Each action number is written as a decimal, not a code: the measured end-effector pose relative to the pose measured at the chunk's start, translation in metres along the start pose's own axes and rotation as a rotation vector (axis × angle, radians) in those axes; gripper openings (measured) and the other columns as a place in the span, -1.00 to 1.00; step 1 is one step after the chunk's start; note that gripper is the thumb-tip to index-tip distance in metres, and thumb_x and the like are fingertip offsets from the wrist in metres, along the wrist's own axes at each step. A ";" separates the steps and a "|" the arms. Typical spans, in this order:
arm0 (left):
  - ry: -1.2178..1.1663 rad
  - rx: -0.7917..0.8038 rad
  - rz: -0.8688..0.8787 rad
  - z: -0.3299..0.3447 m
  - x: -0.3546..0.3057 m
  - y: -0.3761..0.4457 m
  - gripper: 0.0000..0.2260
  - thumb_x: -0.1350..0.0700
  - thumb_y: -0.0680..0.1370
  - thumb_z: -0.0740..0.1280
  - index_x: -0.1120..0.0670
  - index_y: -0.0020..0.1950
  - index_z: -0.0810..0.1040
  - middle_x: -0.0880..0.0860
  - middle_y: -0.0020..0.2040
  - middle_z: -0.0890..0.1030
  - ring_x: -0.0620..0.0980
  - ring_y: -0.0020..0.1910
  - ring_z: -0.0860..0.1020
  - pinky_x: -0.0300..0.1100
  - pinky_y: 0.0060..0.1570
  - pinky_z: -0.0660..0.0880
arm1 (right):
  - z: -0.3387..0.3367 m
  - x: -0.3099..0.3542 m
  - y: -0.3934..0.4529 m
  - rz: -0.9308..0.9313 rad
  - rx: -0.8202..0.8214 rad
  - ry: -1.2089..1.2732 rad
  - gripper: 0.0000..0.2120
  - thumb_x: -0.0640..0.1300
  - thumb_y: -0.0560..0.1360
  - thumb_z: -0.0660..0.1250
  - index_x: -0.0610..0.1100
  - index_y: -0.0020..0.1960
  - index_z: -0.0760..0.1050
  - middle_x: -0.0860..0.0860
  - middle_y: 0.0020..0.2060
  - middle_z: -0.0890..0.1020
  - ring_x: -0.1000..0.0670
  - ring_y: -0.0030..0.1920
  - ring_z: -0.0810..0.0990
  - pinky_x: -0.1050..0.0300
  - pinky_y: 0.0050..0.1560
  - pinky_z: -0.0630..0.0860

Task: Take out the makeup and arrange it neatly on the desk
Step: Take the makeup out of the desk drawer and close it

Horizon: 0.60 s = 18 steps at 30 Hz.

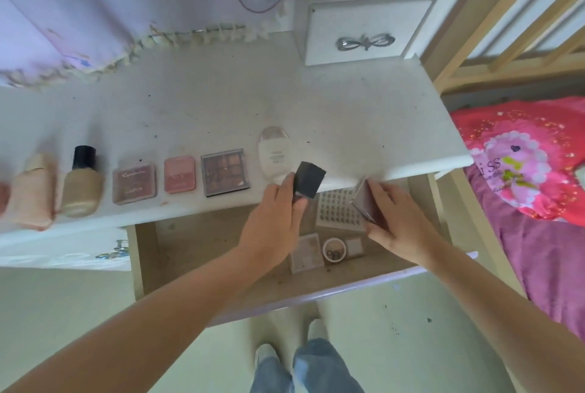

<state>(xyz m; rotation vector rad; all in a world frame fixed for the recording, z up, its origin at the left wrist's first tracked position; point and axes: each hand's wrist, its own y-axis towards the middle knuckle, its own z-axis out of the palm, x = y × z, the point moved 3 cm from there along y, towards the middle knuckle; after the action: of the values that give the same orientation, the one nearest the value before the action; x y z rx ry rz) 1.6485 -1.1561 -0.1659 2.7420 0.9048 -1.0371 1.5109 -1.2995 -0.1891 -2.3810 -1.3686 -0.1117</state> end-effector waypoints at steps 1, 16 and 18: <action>-0.081 -0.020 -0.034 -0.005 -0.008 0.009 -0.62 0.07 0.63 0.02 0.13 0.44 0.18 0.10 0.08 0.45 0.02 -0.10 0.46 -0.29 -0.17 0.36 | -0.010 0.000 0.001 -0.045 -0.090 -0.016 -0.26 0.13 0.41 0.14 -0.33 0.42 0.16 -0.29 0.25 0.41 -0.28 0.18 0.45 -0.05 0.16 0.42; -0.074 -0.156 -0.423 0.040 -0.068 0.099 -0.67 0.24 0.50 0.24 0.22 0.25 0.32 0.18 0.06 0.45 0.11 -0.05 0.43 -0.08 -0.11 0.40 | -0.047 -0.081 0.066 -0.344 -0.233 -0.310 -0.44 0.14 0.27 0.17 -0.23 0.07 0.55 -0.20 -0.07 0.62 -0.20 -0.22 0.61 0.02 -0.28 0.56; -0.027 -0.186 -0.477 0.046 -0.069 0.103 -0.69 0.25 0.51 0.23 0.25 0.24 0.32 0.21 0.13 0.42 0.16 0.06 0.42 -0.03 0.03 0.42 | -0.046 -0.086 0.077 -0.392 -0.215 -0.335 -0.48 0.12 0.24 0.24 -0.20 0.05 0.56 -0.19 -0.06 0.63 -0.20 -0.21 0.62 0.00 -0.28 0.56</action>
<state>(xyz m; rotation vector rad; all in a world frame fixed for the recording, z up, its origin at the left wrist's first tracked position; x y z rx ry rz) 1.6370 -1.2878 -0.1720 2.4067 1.6107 -0.9801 1.5371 -1.4208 -0.1920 -2.3416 -2.0667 0.0392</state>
